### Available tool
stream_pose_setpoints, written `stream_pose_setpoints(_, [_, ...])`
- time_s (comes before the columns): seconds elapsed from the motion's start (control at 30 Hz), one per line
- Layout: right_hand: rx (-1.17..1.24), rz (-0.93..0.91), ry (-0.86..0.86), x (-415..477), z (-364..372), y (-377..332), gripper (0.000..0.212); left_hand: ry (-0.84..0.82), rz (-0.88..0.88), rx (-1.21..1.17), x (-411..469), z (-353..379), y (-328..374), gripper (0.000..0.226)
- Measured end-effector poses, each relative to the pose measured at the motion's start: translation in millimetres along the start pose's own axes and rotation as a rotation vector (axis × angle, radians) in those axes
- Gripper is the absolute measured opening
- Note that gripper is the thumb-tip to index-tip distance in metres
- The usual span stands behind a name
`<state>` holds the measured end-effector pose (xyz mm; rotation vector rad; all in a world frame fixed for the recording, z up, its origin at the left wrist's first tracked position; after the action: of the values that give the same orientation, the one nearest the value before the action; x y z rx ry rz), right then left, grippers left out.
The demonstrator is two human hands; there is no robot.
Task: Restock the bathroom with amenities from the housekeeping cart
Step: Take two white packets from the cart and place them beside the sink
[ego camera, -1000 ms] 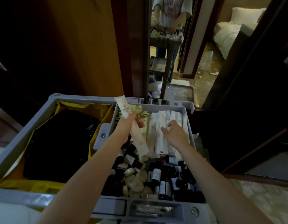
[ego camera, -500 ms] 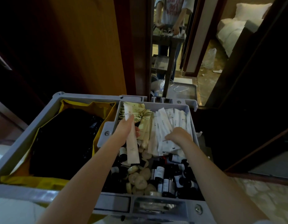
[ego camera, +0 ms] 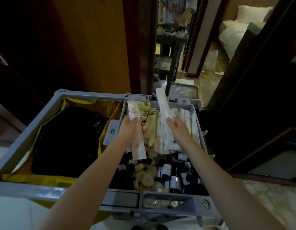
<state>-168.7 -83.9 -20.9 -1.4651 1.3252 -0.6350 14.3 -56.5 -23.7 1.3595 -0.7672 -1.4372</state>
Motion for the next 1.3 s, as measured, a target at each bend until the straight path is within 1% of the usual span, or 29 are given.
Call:
stream_pose_setpoints(0.07, [0.042, -0.008, -0.058, -1.7, 11.4, -6.5, 0.037, 0.047, 0.048, 0.003, -6.7, -8.1, 5.4, 0.026])
stream_pose_setpoints(0.1, [0.056, 0.000, -0.097, -2.4, 17.5, -9.0, 0.036, 0.079, 0.065, 0.002, -10.8, -13.9, 7.4, 0.023])
stream_pose_setpoints(0.17, [0.080, 0.006, -0.167, -3.6, 31.2, -15.7, 0.025, 0.130, 0.091, -0.013, -19.1, -27.3, 10.6, 0.026])
stream_pose_setpoints(0.27, [0.141, -0.015, -0.273, -6.0, 56.7, -31.6, 0.020, 0.230, 0.119, -0.054, -35.6, -51.5, 11.5, 0.028])
stream_pose_setpoints(0.37, [0.086, -0.039, -0.422, -9.0, 89.5, -48.7, 0.015, 0.385, 0.144, -0.026, -63.1, -76.1, 10.2, 0.025])
stream_pose_setpoints(0.43, [0.061, -0.057, -0.505, -11.8, 110.8, -57.9, 0.019, 0.465, 0.171, -0.019, -82.2, -91.5, 9.7, 0.025])
stream_pose_setpoints(0.53, [0.063, -0.080, -0.636, -23.0, 139.5, -67.5, 0.025, 0.577, 0.224, -0.069, -116.6, -110.8, 4.5, 0.023])
stream_pose_setpoints(0.63, [0.030, -0.112, -0.812, -45.8, 165.7, -68.3, 0.023, 0.786, 0.250, -0.143, -166.5, -119.6, -17.0, 0.019])
stream_pose_setpoints(0.73, [-0.070, -0.183, -0.953, -83.6, 191.0, -65.7, 0.021, 0.965, 0.249, -0.229, -219.6, -119.7, -52.1, 0.017])
stream_pose_setpoints(0.8, [-0.117, -0.227, -1.054, -116.3, 207.2, -62.8, 0.024, 1.077, 0.250, -0.272, -255.0, -116.1, -78.3, 0.014])
stream_pose_setpoints(0.87, [-0.124, -0.224, -1.162, -151.3, 218.9, -58.6, 0.029, 1.197, 0.231, -0.289, -291.4, -106.8, -103.8, 0.012])
stream_pose_setpoints(0.9, [-0.141, -0.223, -1.223, -168.1, 223.9, -54.8, 0.028, 1.255, 0.224, -0.306, -310.1, -101.7, -117.7, 0.013])
stream_pose_setpoints(1.0, [-0.257, -0.229, -1.450, -216.8, 239.7, -34.6, 0.014, 1.418, 0.192, -0.385, -368.8, -79.2, -155.8, 0.016])
stream_pose_setpoints(1.03, [-0.286, -0.216, -1.525, -234.3, 245.3, -27.4, 0.011, 1.466, 0.180, -0.406, -389.4, -72.7, -169.4, 0.014])
stream_pose_setpoints(1.1, [-0.353, -0.199, -1.621, -271.8, 258.4, -11.6, 0.013, 1.541, 0.199, -0.454, -429.8, -59.6, -193.8, 0.012])
stream_pose_setpoints(1.2, [-0.483, -0.276, -1.721, -333.8, 278.0, 5.2, 0.019, 1.714, 0.186, -0.520, -494.2, -44.6, -229.7, 0.028])
stream_pose_setpoints(1.23, [-0.535, -0.320, -1.762, -356.1, 284.6, 9.9, 0.021, 1.773, 0.200, -0.547, -516.8, -40.1, -241.2, 0.025])
stream_pose_setpoints(1.3, [-0.641, -0.401, -1.837, -403.1, 298.7, 20.2, 0.024, 1.871, 0.225, -0.621, -562.4, -30.5, -267.0, 0.012])
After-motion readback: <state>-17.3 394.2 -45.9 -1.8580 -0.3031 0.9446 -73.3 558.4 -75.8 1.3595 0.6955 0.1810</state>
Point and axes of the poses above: each hand's wrist, its own x-axis towards the middle knuckle, its own z-axis out of the palm, y = z × x, the point moved 4 cm from there along x, towards the middle knuckle, and after that the axes turned 10 degrees about -y, right-handed, at the moved point
